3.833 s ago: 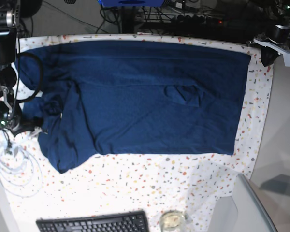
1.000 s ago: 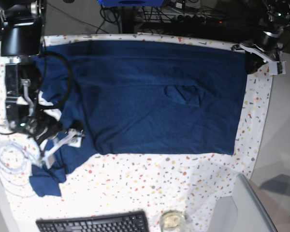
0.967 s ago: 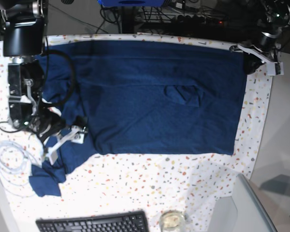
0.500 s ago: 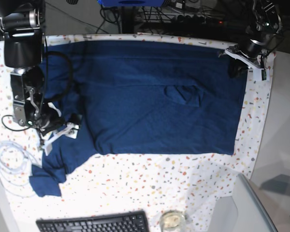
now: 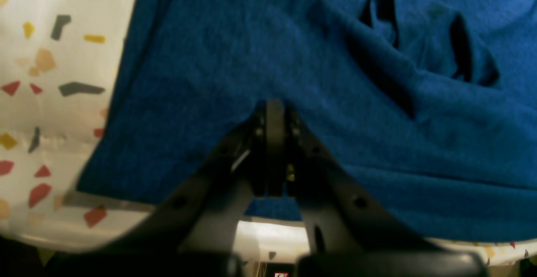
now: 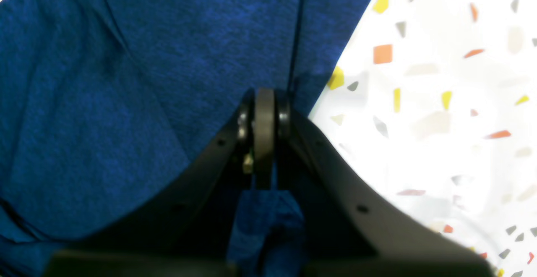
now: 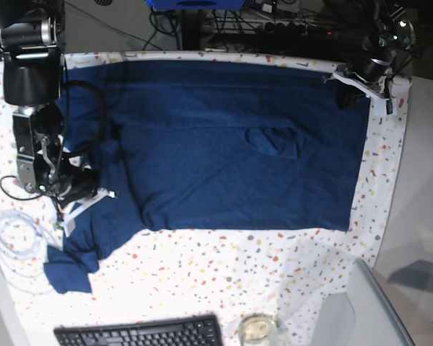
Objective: Layout the t-shirt on the table in an organized manner, then fold the t-shirt properly
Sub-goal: 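Grasp the shirt's side edge near the collar with the right gripper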
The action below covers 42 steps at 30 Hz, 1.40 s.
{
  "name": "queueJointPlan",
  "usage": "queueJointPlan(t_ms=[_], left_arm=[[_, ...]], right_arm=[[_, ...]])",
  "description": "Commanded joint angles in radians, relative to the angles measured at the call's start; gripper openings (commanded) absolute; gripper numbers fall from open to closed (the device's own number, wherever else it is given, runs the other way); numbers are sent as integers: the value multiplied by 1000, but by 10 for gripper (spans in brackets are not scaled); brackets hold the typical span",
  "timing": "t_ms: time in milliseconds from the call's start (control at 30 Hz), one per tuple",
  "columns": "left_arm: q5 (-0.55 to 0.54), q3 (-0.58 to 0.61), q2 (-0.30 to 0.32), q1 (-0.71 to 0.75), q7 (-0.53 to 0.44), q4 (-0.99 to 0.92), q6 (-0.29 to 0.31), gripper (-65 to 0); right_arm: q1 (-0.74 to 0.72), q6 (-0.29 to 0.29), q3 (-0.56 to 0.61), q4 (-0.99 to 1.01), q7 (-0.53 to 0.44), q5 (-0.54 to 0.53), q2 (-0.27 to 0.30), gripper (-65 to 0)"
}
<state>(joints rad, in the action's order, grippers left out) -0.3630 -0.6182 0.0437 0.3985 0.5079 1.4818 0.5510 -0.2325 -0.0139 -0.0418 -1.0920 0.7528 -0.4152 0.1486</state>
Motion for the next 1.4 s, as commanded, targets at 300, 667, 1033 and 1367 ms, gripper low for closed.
queueJointPlan(t_ms=[300,667,1033,1367], left_arm=[[-12,-7,31,9,-22,27,7,-650],[-11,-2,28,-39,-22,43,7,-650],[6,4,45,-98,-22,-111,7,-650],[166,-4,38,-151,-67,-238,7,-650]], right_arm=[[-48,4,-7,-14,-19,-6,21,-452],[-54,2,-8,17,-20,-6,19,-212],[-64,2,-8,138,-102,-12,18,-524],[-100,2,4,137,-95,-4,24,-635]])
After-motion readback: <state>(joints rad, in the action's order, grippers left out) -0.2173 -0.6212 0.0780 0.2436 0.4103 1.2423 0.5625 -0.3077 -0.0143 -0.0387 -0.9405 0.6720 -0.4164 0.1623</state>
